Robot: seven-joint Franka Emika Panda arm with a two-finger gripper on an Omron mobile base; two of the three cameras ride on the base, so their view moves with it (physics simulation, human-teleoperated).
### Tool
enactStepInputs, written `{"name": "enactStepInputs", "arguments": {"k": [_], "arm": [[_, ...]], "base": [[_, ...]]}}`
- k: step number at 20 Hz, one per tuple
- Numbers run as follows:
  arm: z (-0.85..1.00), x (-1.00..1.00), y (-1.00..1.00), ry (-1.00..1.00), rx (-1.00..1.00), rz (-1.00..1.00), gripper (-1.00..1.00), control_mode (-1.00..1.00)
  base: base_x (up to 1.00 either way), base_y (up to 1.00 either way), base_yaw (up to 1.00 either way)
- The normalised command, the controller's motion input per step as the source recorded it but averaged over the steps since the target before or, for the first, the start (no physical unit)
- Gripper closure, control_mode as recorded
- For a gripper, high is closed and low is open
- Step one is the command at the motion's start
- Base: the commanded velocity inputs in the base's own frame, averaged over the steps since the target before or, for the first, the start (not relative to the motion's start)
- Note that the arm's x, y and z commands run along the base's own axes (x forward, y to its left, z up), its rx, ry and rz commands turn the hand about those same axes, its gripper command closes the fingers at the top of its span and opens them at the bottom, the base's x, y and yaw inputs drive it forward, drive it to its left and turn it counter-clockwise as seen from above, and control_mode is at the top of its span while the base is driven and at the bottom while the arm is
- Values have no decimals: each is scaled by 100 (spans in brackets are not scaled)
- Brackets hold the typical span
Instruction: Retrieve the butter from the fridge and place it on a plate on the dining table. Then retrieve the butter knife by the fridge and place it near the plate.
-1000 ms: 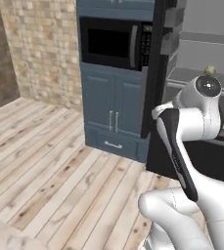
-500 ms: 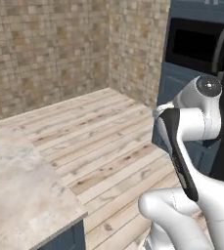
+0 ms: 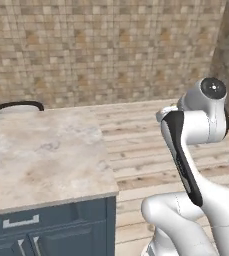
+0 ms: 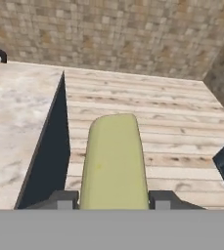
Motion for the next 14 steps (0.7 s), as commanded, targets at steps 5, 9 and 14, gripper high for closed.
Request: {"name": "enactStepInputs", "arguments": {"k": [5, 9, 14], "arm": [[0, 0, 0, 0, 0, 0, 100, 100], [0, 0, 0, 0, 0, 0, 100, 100], [0, 0, 0, 0, 0, 0, 100, 100]], "base": [[5, -45, 68], [1, -64, 56], [0, -61, 42]]}}
